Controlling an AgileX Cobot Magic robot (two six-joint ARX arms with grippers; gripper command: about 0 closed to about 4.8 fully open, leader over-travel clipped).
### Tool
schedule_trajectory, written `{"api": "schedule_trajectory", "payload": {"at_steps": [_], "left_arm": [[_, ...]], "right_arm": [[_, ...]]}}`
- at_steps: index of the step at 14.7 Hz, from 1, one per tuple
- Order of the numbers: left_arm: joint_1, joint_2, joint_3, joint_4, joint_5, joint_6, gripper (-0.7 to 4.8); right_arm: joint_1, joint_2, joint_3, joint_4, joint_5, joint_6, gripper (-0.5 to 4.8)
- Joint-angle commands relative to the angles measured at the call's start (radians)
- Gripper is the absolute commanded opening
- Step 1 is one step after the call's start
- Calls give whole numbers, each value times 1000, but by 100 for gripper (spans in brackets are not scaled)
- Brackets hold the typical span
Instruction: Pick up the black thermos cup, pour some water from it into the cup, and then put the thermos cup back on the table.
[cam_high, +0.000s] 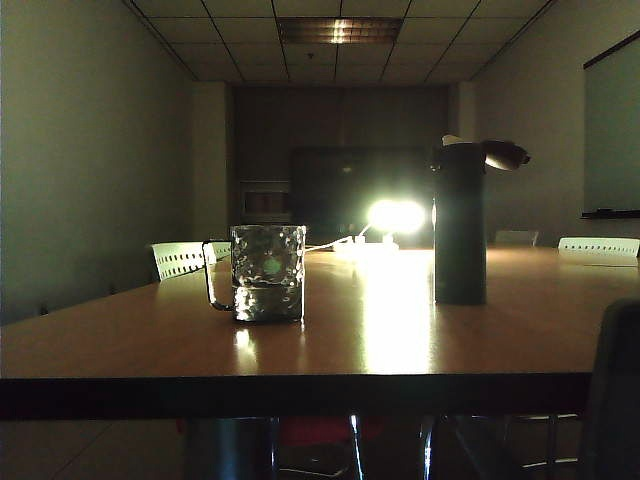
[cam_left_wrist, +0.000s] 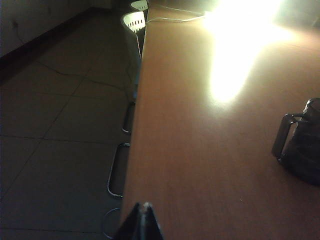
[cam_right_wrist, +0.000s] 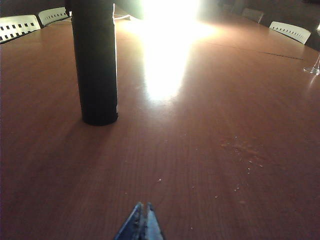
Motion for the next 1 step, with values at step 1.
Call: {"api": "schedule_trajectory", "payload": {"at_steps": [1], "left_arm": [[-2, 1, -1, 5, 3, 3, -5]], "right_arm": [[1, 0, 0, 11, 0, -2, -8]]}}
